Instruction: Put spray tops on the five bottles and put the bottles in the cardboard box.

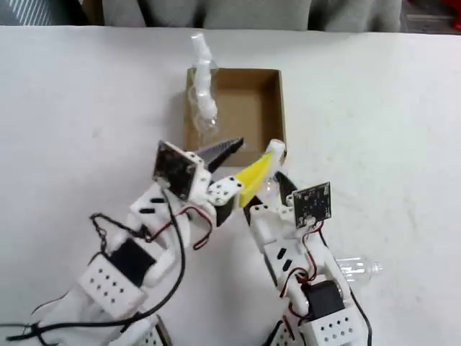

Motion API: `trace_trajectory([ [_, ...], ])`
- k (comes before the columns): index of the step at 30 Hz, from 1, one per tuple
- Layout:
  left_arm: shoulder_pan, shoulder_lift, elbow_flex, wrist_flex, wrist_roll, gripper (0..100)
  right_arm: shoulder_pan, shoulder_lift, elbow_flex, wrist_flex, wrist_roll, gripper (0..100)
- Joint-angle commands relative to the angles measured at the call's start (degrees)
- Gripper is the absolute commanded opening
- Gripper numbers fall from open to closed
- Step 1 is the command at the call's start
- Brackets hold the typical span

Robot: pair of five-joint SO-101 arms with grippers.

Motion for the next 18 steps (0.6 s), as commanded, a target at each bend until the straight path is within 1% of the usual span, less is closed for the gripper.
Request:
trace_trajectory([
  [1,-0.4,-6.8,-0.6,7.8,0.2,19,0.7,-0.4,0.5,0.2,0.9,1.5],
  [5,-0.2,-13.1,-0.6,16.6,0.5,19,3.6,-0.4,0.5,-0.3,1.0,1.5],
  [7,-0.2,-14.9,-0.4,19.7,0.6,14,4.2,-0.5,0.5,-1.2,1.0,1.5],
  [10,0.8,-16.2,1.8,19.3,0.6,1,4.0,-0.4,0.5,-4.4,1.0,1.5],
  [12,1.4,-17.1,3.8,18.8,0.6,4,4.1,-0.4,0.5,-6.2,1.1,1.5],
  [13,2.0,-17.6,4.7,18.9,0.6,5,4.3,-0.4,0.5,-7.3,1.1,1.5],
  [15,3.5,-19.1,6.5,19.2,0.4,2,4.2,-0.4,0.4,-9.8,2.0,1.5],
  [18,6.3,-22.8,9.8,19.3,0.3,2,4.1,-0.3,-0.4,-13.2,5.5,1.5],
])
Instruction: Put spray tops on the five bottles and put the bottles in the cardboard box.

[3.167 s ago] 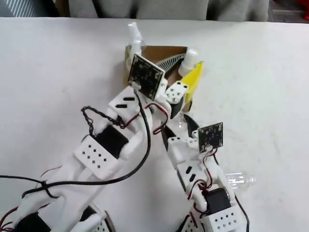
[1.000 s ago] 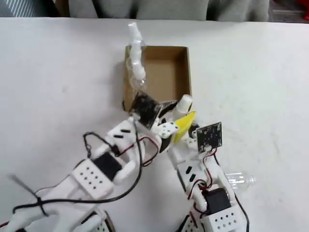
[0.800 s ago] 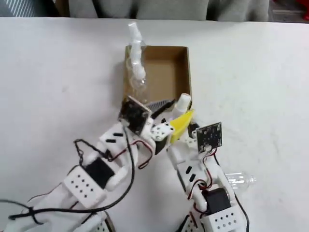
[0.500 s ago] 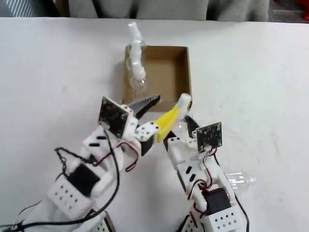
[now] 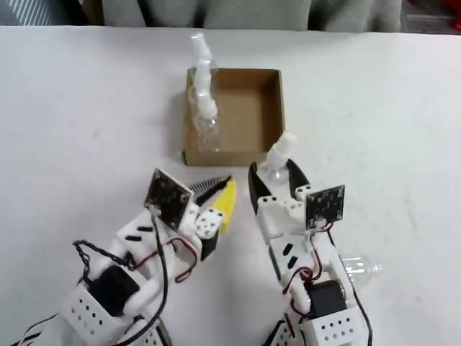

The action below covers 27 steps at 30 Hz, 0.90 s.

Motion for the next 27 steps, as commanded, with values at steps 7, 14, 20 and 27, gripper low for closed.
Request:
trace_trajectory([
  [7,7.2,-15.3,8.9,2.3,0.1,2,0.5,-0.3,-5.7,-3.8,3.1,1.5],
  [14,12.9,-19.9,13.0,4.7,0.1,2,-1.5,-0.2,-9.5,-3.7,3.2,1.5],
  [20,12.6,-19.9,20.9,-9.1,0.2,2,-4.7,-0.1,-14.3,-1.5,3.2,1.5],
  [27,12.5,-19.9,22.2,-13.2,0.4,2,-7.7,-0.1,-18.8,5.3,2.9,1.5],
])
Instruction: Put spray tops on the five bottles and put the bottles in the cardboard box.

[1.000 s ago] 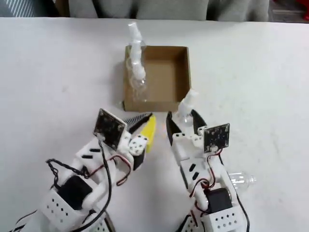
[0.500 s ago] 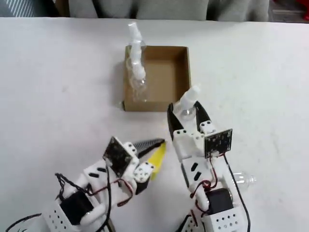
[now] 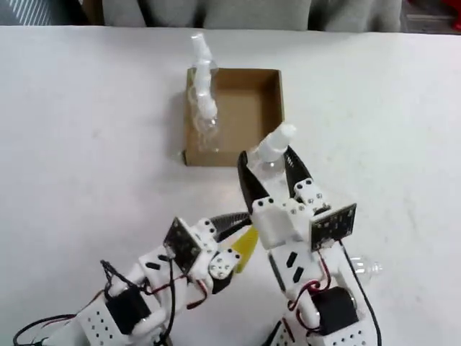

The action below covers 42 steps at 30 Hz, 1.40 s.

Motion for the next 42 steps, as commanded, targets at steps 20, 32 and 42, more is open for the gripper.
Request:
trace_trajectory([
  [20,-1.3,2.3,0.0,-8.4,0.5,2,-3.2,-0.2,-4.4,5.2,-0.7,1.5],
  [32,-3.6,31.0,-7.6,-23.5,0.1,2,-3.2,-0.2,-4.4,5.3,-1.7,1.5],
  [42,-3.0,35.8,-7.6,-27.9,0.1,2,-2.8,-0.1,-4.0,5.3,-1.6,1.5],
])
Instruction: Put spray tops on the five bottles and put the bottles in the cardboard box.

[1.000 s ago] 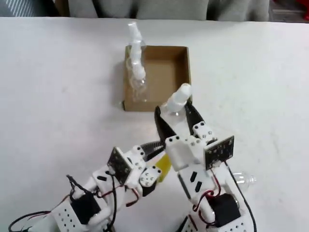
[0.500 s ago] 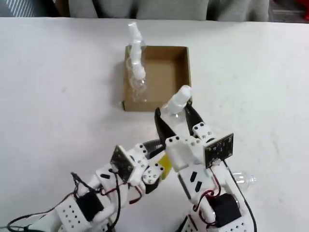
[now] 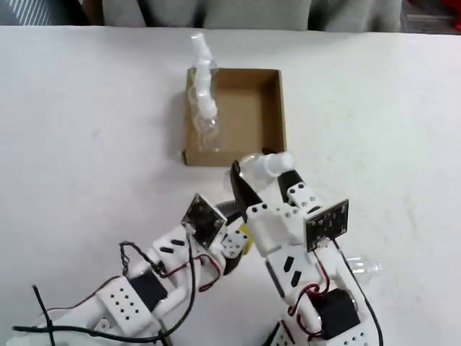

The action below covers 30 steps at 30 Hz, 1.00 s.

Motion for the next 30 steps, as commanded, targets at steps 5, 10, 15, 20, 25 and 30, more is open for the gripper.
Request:
trace_trajectory([
  [5,3.2,-2.6,-1.1,-1.5,0.1,2,1.5,0.0,-2.5,-0.3,-0.4,1.5],
  [10,2.9,-8.5,2.1,-0.7,0.1,2,3.3,0.0,-3.0,-0.5,2.4,1.5],
  [15,2.1,-12.0,2.4,5.6,0.0,2,3.6,2.8,-6.8,0.0,2.9,1.5],
  [20,-1.5,-13.0,2.4,5.8,0.0,2,3.6,17.2,-14.9,1.5,3.0,1.5],
  [25,-5.8,-13.0,1.7,5.7,0.0,2,3.6,28.0,-24.3,9.1,3.1,1.5],
  [30,-8.9,-13.0,1.3,6.1,-1.1,2,4.0,29.9,-28.0,13.0,6.9,1.5],
])
